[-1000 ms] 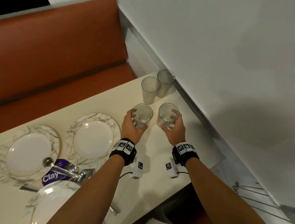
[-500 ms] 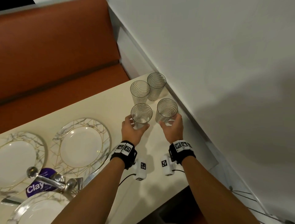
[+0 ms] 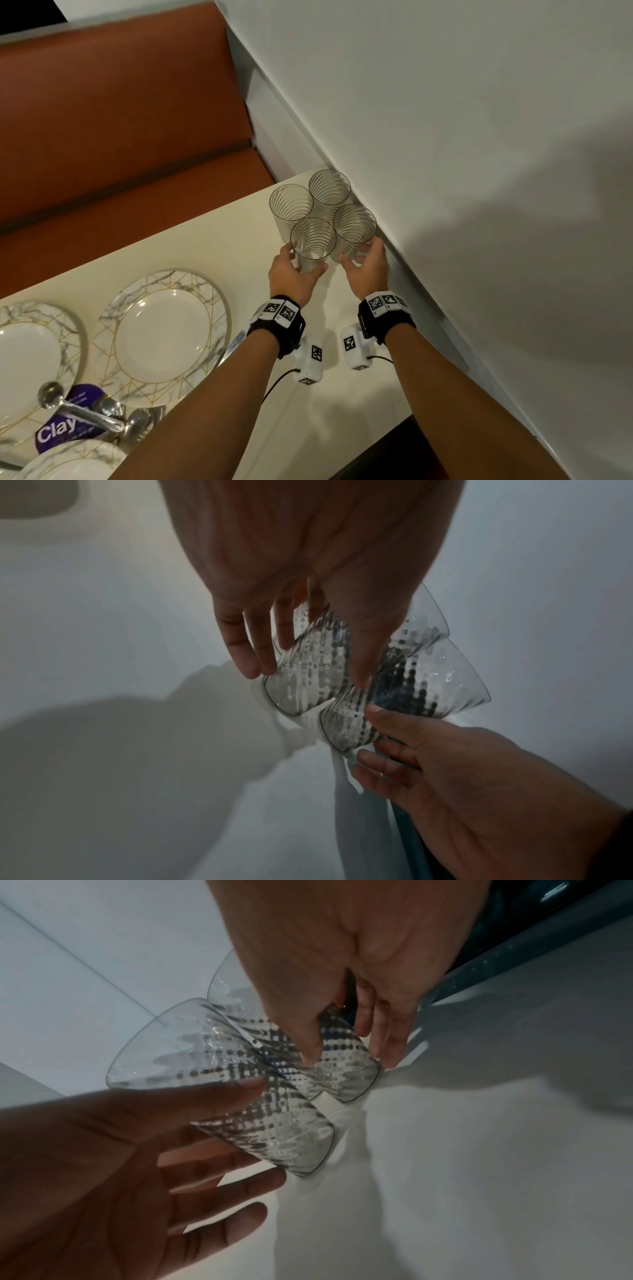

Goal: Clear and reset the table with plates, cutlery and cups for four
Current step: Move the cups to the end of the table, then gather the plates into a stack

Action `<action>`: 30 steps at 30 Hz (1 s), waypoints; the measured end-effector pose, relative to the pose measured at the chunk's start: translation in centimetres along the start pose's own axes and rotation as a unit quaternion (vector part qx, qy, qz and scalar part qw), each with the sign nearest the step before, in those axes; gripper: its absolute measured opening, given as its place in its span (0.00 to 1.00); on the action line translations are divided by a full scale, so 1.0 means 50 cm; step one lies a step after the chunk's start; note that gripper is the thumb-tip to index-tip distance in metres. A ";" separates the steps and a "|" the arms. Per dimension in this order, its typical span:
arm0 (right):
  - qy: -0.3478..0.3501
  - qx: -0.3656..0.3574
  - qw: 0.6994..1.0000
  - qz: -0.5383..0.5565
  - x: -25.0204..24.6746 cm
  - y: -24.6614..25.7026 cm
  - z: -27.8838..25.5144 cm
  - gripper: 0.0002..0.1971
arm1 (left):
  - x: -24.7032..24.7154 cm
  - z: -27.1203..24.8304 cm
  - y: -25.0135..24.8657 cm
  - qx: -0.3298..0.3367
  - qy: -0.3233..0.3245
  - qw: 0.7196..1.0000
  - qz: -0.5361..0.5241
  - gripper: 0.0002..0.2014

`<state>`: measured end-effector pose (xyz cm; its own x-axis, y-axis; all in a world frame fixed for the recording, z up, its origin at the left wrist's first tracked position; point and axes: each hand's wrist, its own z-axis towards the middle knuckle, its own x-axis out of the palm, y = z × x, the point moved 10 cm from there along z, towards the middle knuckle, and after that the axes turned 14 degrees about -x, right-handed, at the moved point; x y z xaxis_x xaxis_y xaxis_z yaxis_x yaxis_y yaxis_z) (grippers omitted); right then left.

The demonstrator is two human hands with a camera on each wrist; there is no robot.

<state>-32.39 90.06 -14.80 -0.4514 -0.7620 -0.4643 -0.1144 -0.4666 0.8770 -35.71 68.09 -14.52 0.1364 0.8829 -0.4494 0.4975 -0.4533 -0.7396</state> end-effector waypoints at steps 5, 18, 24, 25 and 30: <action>-0.003 0.003 1.000 0.000 0.002 0.009 -0.003 0.31 | -0.004 0.010 -0.008 0.002 0.003 1.000 0.013 0.43; 0.046 0.014 0.996 -0.073 0.037 0.032 -0.159 0.17 | -0.101 -0.087 0.086 -0.004 0.073 0.997 0.022 0.14; 0.134 -0.086 0.987 -0.036 0.187 0.141 -0.269 0.11 | -0.288 -0.144 0.217 -0.019 0.031 0.999 -0.023 0.07; 0.151 -0.097 0.983 -0.027 0.216 0.165 -0.288 0.10 | -0.329 -0.152 0.241 -0.018 0.016 0.999 -0.023 0.07; 0.253 -0.122 0.960 0.004 0.366 0.277 -0.408 0.08 | -0.533 -0.191 0.395 -0.059 -0.050 0.996 -0.052 0.09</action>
<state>-24.20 60.48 -13.65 0.0429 -0.8576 -0.5125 0.1259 -0.5043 0.8543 -21.34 36.80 -12.35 -0.0042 0.9051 -0.4252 0.6018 -0.3373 -0.7239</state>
